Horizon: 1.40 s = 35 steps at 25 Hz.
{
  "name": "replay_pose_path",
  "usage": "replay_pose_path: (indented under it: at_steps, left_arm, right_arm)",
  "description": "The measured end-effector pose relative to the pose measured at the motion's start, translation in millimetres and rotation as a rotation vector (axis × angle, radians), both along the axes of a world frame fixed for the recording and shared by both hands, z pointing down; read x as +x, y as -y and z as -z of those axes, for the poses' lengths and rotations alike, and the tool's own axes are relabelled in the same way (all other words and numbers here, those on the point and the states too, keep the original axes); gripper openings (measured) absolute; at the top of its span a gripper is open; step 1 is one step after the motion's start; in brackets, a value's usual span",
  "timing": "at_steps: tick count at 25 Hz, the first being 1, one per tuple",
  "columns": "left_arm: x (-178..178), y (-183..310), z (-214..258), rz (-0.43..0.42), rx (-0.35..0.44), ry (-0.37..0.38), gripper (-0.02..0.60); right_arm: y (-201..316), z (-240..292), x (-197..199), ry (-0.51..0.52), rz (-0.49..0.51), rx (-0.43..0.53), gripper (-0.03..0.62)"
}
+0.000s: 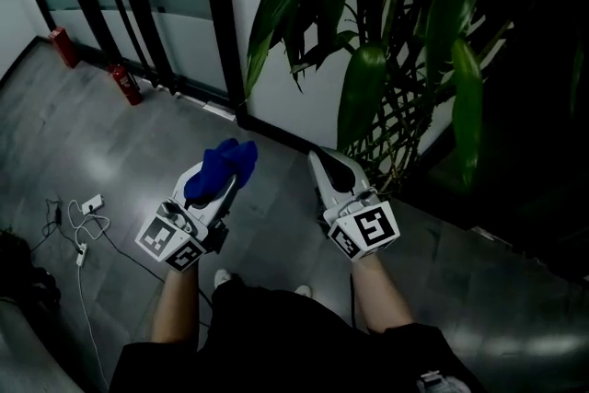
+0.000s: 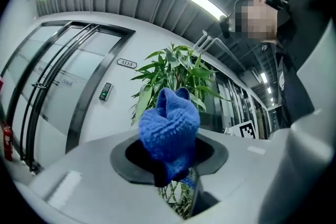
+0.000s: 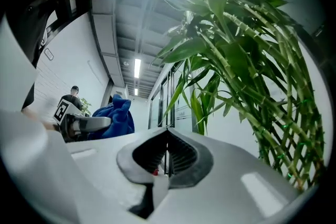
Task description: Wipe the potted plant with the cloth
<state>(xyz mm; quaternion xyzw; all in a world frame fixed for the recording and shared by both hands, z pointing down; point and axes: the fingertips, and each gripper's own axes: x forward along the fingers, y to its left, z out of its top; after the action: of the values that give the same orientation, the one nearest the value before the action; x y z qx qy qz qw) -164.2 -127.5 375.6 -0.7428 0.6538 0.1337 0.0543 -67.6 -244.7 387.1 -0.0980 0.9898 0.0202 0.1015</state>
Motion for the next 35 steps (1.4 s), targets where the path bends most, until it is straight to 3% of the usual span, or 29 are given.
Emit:
replay_pose_path:
  at_steps: [4, 8, 11, 14, 17, 22, 27, 31, 35]
  left_arm:
    - [-32, -19, -2, -0.025, 0.028, -0.036, 0.152]
    - [-83, -36, -5, -0.103, 0.052, -0.052, 0.152]
    - [-120, -38, 2, -0.197, 0.055, -0.023, 0.152]
    - [-152, -42, 26, -0.299, 0.098, 0.019, 0.152]
    - [-179, -35, 28, -0.38, 0.093, 0.095, 0.152]
    - [-193, -7, 38, -0.518, 0.102, 0.088, 0.152]
    - [-178, 18, 53, -0.65, 0.124, 0.125, 0.153]
    - [-165, 51, 83, -0.666, 0.149, 0.178, 0.153]
    - [-142, 86, 122, -0.646, 0.192, 0.279, 0.153]
  right_arm:
    - [-14, -7, -35, -0.031, -0.013, 0.043, 0.003]
    - [-4, -3, -69, -0.027, -0.117, 0.034, 0.003]
    - [0, -2, -87, -0.05, -0.252, 0.04, 0.003]
    - [-13, -2, -121, -0.067, -0.313, 0.06, 0.003]
    - [-24, 0, -142, -0.073, -0.391, 0.085, 0.003]
    - [-34, 8, -152, -0.082, -0.514, 0.112, 0.003]
    - [-28, 9, -129, -0.068, -0.655, 0.091, 0.003]
    - [-6, 14, -112, -0.072, -0.723, 0.085, 0.003]
    - [28, 23, -108, -0.06, -0.71, 0.084, 0.003]
